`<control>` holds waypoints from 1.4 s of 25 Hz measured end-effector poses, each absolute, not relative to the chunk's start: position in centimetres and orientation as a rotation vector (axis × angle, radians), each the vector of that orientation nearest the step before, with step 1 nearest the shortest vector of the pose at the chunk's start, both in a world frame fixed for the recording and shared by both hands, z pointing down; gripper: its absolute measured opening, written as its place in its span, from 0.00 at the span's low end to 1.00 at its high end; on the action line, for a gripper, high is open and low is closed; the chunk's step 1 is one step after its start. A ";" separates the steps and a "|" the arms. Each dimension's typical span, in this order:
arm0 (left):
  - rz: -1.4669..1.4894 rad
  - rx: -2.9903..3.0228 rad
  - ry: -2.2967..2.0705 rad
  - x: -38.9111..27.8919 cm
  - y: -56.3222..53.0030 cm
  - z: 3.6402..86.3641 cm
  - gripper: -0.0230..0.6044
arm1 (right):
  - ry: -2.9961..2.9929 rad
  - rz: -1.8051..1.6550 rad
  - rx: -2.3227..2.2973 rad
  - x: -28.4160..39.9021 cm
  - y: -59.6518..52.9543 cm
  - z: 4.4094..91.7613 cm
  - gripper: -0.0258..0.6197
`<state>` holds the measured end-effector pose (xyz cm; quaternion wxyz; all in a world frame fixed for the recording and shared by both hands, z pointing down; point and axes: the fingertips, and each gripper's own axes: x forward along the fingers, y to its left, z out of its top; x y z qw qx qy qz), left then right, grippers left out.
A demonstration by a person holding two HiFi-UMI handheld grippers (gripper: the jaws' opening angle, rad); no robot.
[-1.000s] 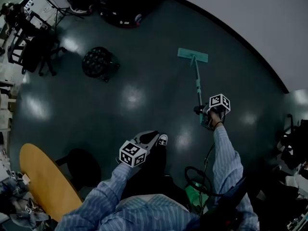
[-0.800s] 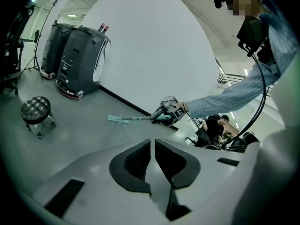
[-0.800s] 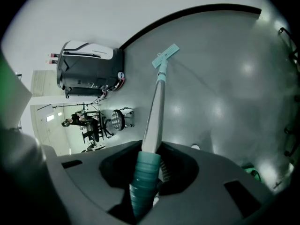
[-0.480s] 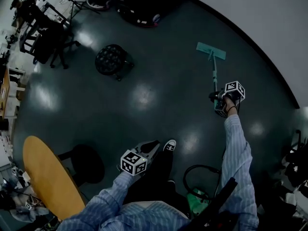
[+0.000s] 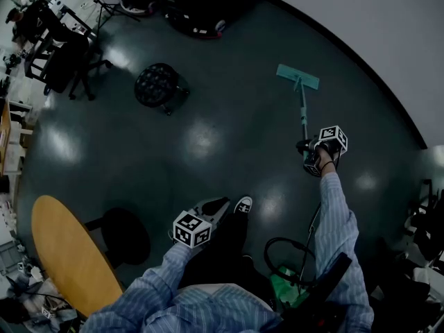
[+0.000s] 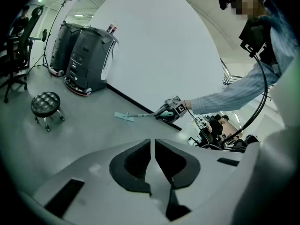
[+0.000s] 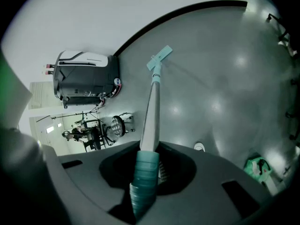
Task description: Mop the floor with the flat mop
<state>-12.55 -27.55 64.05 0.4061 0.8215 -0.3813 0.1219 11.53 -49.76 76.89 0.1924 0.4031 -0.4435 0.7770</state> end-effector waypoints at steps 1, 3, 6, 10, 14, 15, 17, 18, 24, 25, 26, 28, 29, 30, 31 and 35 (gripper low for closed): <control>0.306 2.079 -0.959 -12.5 -27.3 63.9 0.09 | -1.247 2.182 1.129 11.6 -48.5 76.9 0.16; 0.305 2.094 -0.952 -12.3 -26.4 63.6 0.09 | -1.254 2.185 1.124 11.6 -45.6 76.8 0.16; 0.301 2.121 -0.939 -12.9 -24.8 63.3 0.09 | -1.260 2.181 1.115 10.7 -40.9 76.7 0.16; 0.299 2.154 -0.919 -12.4 -21.9 62.3 0.09 | -1.258 2.194 1.083 10.5 -33.9 76.2 0.16; 0.283 2.184 -0.906 -9.5 -18.7 61.1 0.09 | -1.260 2.189 1.052 12.8 -27.2 75.7 0.16; 0.284 2.190 -0.902 -9.3 -17.6 61.0 0.09 | -1.258 2.186 1.046 12.9 -25.3 75.6 0.16; 0.286 2.201 -0.893 -9.1 -15.4 60.6 0.09 | -1.247 2.180 1.032 13.0 -21.1 75.2 0.16; 0.285 2.206 -0.891 -9.0 -14.3 60.4 0.09 | -1.242 2.179 1.024 13.1 -19.1 75.0 0.16; 0.242 2.228 -0.929 -8.7 -9.3 60.4 0.09 | -1.246 2.178 0.986 13.2 -8.2 75.1 0.16; 0.227 2.229 -0.937 -8.6 -8.4 60.3 0.09 | -1.245 2.177 0.983 13.2 -6.4 75.2 0.16; 0.214 2.232 -0.941 -8.5 -7.5 60.0 0.09 | -1.241 2.177 0.981 13.3 -4.6 75.2 0.16; 0.202 2.247 -0.945 -8.3 -5.4 59.5 0.09 | -1.235 2.183 0.973 13.3 -1.0 74.9 0.16; 0.201 2.257 -0.946 -8.2 -4.4 59.3 0.09 | -1.233 2.187 0.969 13.3 0.6 74.7 0.16; 0.200 2.267 -0.948 -8.3 -3.3 59.1 0.09 | -1.232 2.190 0.965 13.2 2.3 74.6 0.16; 0.196 2.276 -0.952 -8.4 -2.2 59.0 0.09 | -1.231 2.191 0.960 13.0 3.9 74.7 0.16; 0.164 2.278 -0.981 -9.6 2.4 59.3 0.09 | -1.230 2.182 0.935 12.4 10.6 74.9 0.16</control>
